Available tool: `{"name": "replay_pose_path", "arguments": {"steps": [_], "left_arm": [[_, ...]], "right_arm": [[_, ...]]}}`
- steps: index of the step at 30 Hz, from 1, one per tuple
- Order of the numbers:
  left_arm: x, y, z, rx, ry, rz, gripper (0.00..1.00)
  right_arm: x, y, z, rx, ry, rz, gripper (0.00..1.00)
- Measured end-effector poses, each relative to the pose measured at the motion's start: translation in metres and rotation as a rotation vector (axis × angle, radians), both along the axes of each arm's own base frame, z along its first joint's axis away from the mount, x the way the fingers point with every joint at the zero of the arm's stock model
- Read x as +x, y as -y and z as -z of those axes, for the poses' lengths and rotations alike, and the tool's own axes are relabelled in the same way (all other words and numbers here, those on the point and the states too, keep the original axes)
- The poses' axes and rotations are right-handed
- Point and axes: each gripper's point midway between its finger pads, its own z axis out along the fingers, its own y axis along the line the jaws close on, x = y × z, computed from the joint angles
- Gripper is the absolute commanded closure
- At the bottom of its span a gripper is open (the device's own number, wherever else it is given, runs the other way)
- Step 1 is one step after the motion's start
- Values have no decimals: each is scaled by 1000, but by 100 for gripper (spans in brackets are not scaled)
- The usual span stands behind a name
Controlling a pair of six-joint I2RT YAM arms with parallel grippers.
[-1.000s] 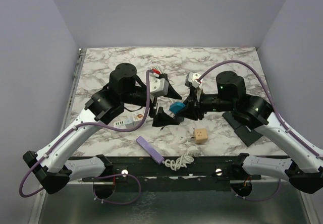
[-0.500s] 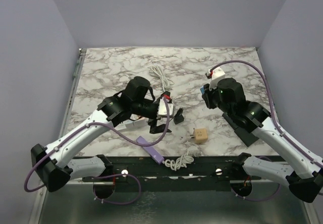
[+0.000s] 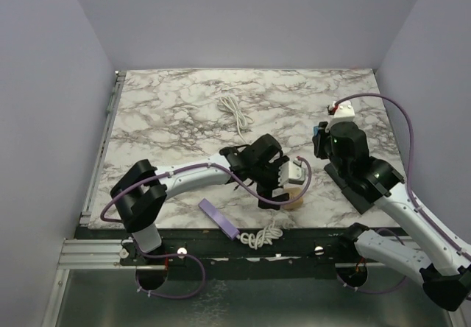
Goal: Insert the plug
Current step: Pick up the socket from the center of the board.
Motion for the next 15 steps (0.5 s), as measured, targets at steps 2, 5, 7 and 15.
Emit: {"name": "replay_pose_path", "arguments": {"steps": [2, 5, 7, 15], "left_arm": [[4, 15, 0, -12, 8, -31, 1], [5, 38, 0, -37, 22, -68, 1], [4, 49, 0, -45, 28, -82, 1], [2, 73, 26, -2, 21, -140, 1]], "right_arm": [[-2, 6, -5, 10, 20, 25, 99], [-6, 13, -11, 13, 38, 49, 99], [-7, 17, -13, 11, 45, 59, 99], [-13, 26, -15, 11, 47, 86, 99]]}}
